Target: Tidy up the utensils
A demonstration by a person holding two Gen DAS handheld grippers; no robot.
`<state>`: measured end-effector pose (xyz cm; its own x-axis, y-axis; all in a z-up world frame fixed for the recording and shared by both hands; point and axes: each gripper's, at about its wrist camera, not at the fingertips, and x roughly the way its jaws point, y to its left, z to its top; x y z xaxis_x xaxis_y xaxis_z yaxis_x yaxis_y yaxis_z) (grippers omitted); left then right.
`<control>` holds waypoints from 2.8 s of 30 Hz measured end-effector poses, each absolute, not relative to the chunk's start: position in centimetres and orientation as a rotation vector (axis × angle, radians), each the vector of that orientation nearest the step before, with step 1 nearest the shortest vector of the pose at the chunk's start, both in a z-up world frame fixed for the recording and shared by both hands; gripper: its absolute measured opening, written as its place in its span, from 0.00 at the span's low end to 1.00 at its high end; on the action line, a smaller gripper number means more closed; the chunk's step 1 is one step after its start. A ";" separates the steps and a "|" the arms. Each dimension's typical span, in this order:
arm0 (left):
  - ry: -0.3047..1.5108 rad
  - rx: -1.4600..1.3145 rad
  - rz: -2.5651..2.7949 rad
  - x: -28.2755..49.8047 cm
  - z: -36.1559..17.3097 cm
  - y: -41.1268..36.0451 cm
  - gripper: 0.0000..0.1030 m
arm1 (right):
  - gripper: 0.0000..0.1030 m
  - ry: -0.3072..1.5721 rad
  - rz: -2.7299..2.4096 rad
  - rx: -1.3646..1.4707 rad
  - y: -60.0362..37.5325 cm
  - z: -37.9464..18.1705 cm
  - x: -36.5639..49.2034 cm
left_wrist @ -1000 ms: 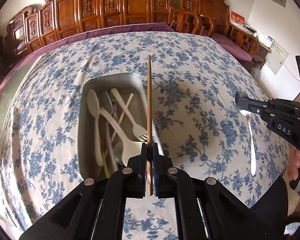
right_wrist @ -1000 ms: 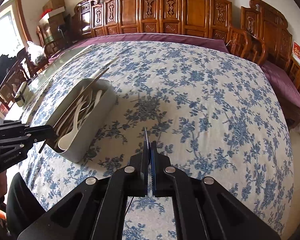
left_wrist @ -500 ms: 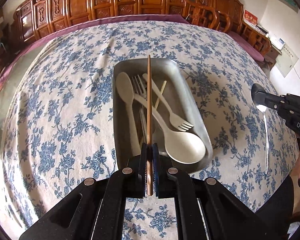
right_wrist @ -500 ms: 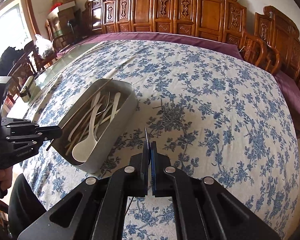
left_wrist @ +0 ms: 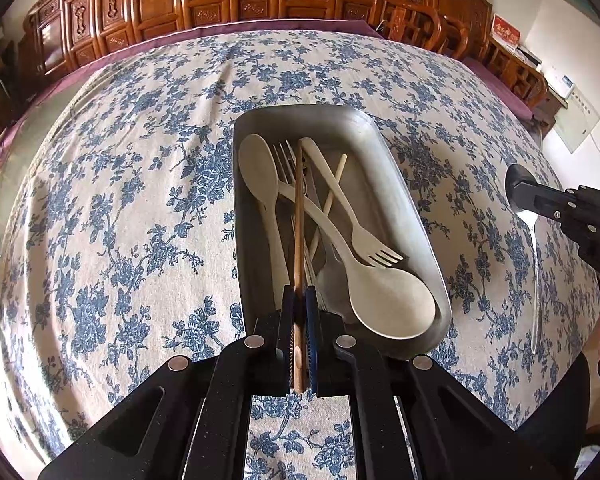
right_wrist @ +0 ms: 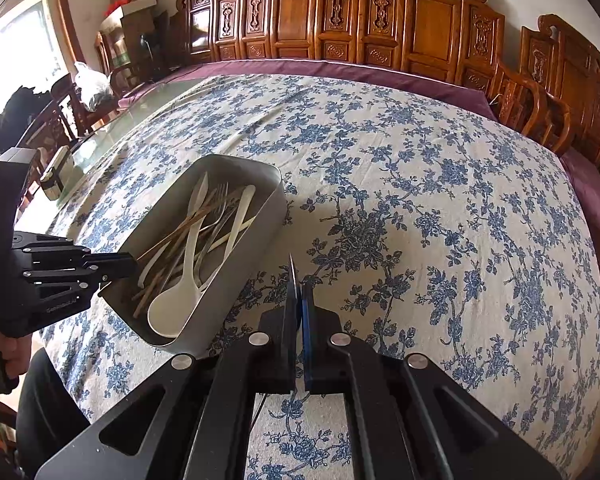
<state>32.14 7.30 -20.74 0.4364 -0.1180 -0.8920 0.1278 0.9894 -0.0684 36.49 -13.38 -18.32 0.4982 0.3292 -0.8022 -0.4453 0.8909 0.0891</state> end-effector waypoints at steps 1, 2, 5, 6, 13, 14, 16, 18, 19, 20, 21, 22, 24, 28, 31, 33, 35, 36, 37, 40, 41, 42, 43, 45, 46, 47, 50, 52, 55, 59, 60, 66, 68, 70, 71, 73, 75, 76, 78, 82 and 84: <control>1.107 0.007 -0.153 32.2 -20.8 7.4 0.04 | 0.03 0.940 0.471 -0.136 -13.3 -18.4 36.5; 1.106 0.005 -0.153 32.2 -20.8 7.4 0.04 | 0.03 0.941 0.473 -0.136 -13.2 -18.4 36.6; 1.099 0.003 -0.150 32.4 -20.6 7.6 0.04 | 0.03 0.939 0.479 -0.135 -12.9 -18.3 36.8; 1.094 0.002 -0.148 32.3 -20.5 7.7 0.04 | 0.03 0.938 0.483 -0.134 -12.7 -18.3 36.9; 1.059 -0.021 -0.142 32.0 -19.2 8.7 0.15 | 0.03 0.920 0.517 -0.128 -10.9 -17.4 37.5; 1.052 -0.021 -0.140 31.9 -18.9 8.9 0.16 | 0.03 0.917 0.523 -0.127 -10.5 -17.3 37.7; 1.041 -0.027 -0.138 31.8 -18.5 9.3 0.16 | 0.03 0.911 0.533 -0.129 -9.7 -17.1 38.0; 1.028 -0.033 -0.132 31.6 -17.9 9.9 0.17 | 0.03 0.908 0.543 -0.125 -8.9 -16.9 38.5; 1.023 -0.035 -0.130 31.6 -17.8 10.2 0.17 | 0.03 0.906 0.548 -0.123 -8.4 -16.8 38.8; 1.016 -0.036 -0.126 31.5 -17.5 10.5 0.17 | 0.03 0.906 0.551 -0.122 -8.0 -16.7 39.0; 1.010 -0.038 -0.122 31.4 -17.3 10.8 0.17 | 0.03 0.904 0.559 -0.119 -7.3 -16.6 39.4; 1.007 -0.040 -0.118 31.4 -17.2 11.1 0.18 | 0.03 0.902 0.564 -0.119 -6.9 -16.6 39.6; 1.001 -0.047 -0.112 31.4 -16.9 11.7 0.18 | 0.03 0.897 0.573 -0.120 -5.8 -16.5 40.2; 0.990 -0.058 -0.094 31.3 -16.6 13.1 0.19 | 0.03 0.895 0.587 -0.115 -3.8 -16.7 41.5; 0.984 -0.066 -0.082 31.3 -16.5 13.9 0.21 | 0.03 0.909 0.584 -0.109 -2.7 -17.6 42.6; 0.983 -0.069 -0.077 31.2 -16.4 14.3 0.21 | 0.03 0.929 0.579 -0.104 -2.2 -18.4 43.3; 0.983 -0.071 -0.072 31.2 -16.5 14.7 0.21 | 0.03 0.949 0.571 -0.097 -1.8 -19.4 44.0; 0.984 -0.071 -0.070 31.1 -16.5 14.8 0.21 | 0.03 0.963 0.564 -0.091 -1.6 -20.0 44.4; 0.985 -0.072 -0.069 31.1 -16.6 14.9 0.21 | 0.03 0.971 0.560 -0.087 -1.5 -20.4 44.7; 0.989 -0.071 -0.064 31.1 -16.7 15.1 0.21 | 0.03 0.999 0.547 -0.078 -1.3 -21.6 45.7; 0.990 -0.072 -0.064 31.0 -16.8 15.1 0.21 | 0.03 1.006 0.545 -0.076 -1.1 -22.0 46.0; 0.992 -0.072 -0.064 31.0 -16.8 15.1 0.21 | 0.03 1.011 0.544 -0.074 -1.0 -22.1 46.1; 0.993 -0.071 -0.063 31.0 -16.8 15.2 0.21 | 0.03 1.016 0.548 -0.072 -0.9 -22.3 46.2; 0.994 -0.070 -0.062 31.0 -16.9 15.1 0.21 | 0.03 1.018 0.558 -0.074 -0.6 -22.4 46.2; 0.997 -0.069 -0.062 31.0 -16.8 15.1 0.21 | 0.03 1.016 0.562 -0.080 -0.3 -22.4 46.1; 0.997 -0.069 -0.062 31.0 -16.8 15.0 0.21 | 0.03 1.014 0.565 -0.084 -0.2 -22.3 46.0; 0.995 -0.066 -0.062 31.0 -16.8 15.0 0.21 | 0.03 1.013 0.568 -0.086 0.0 -22.3 46.0; 0.994 -0.065 -0.061 31.0 -16.7 15.0 0.21 | 0.04 1.013 0.569 -0.088 0.0 -22.3 45.9; 0.991 -0.063 -0.059 30.8 -16.4 14.8 0.21 | 0.06 1.013 0.574 -0.091 -0.1 -22.2 45.8; 0.984 -0.059 -0.055 30.6 -15.9 14.6 0.21 | 0.07 1.000 0.567 -0.099 -0.7 -21.7 45.4; 0.980 -0.059 -0.055 30.5 -15.7 14.5 0.22 | 0.07 0.996 0.567 -0.101 -0.9 -21.5 45.2; 0.961 -0.053 -0.054 29.5 -14.5 13.7 0.26 | 0.15 0.966 0.557 -0.094 -2.6 -20.0 43.9; 0.953 -0.050 -0.053 29.0 -14.0 13.3 0.28 | 0.15 0.956 0.553 -0.087 -3.4 -19.3 43.2; 0.941 -0.046 -0.051 28.5 -13.4 13.0 0.31 | 0.15 0.941 0.551 -0.081 -4.2 -18.6 42.3; 0.934 -0.044 -0.049 28.2 -13.1 12.8 0.32 | 0.15 0.929 0.546 -0.080 -4.7 -18.0 41.6; 0.921 -0.043 -0.045 27.5 -12.4 12.4 0.35 | 0.17 0.904 0.531 -0.084 -5.6 -17.1 40.3; 0.906 -0.040 -0.040 26.8 -11.7 12.0 0.45 | 0.27 0.879 0.513 -0.076 -6.9 -16.0 38.8; 0.898 -0.039 -0.039 26.5 -11.4 11.7 0.50 | 0.34 0.869 0.507 -0.068 -7.6 -15.6 38.1; 0.888 -0.038 -0.039 25.9 -11.0 11.2 0.58 | 0.40 0.848 0.489 -0.049 -9.2 -14.8 36.4; 0.864 -0.026 -0.025 24.4 -10.4 9.7 0.79 | 0.57 0.813 0.439 -0.015 -12.2 -13.6 33.5; 0.858 -0.020 -0.020 24.0 -10.4 9.2 0.86 | 0.63 0.801 0.410 -0.010 -13.6 -13.2 32.2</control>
<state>24.01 9.16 -10.36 0.6535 -0.0259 -0.7565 0.0097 0.9996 -0.0259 32.22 -13.61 -13.17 0.6219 0.3534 -0.6988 -0.3607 0.9214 0.1449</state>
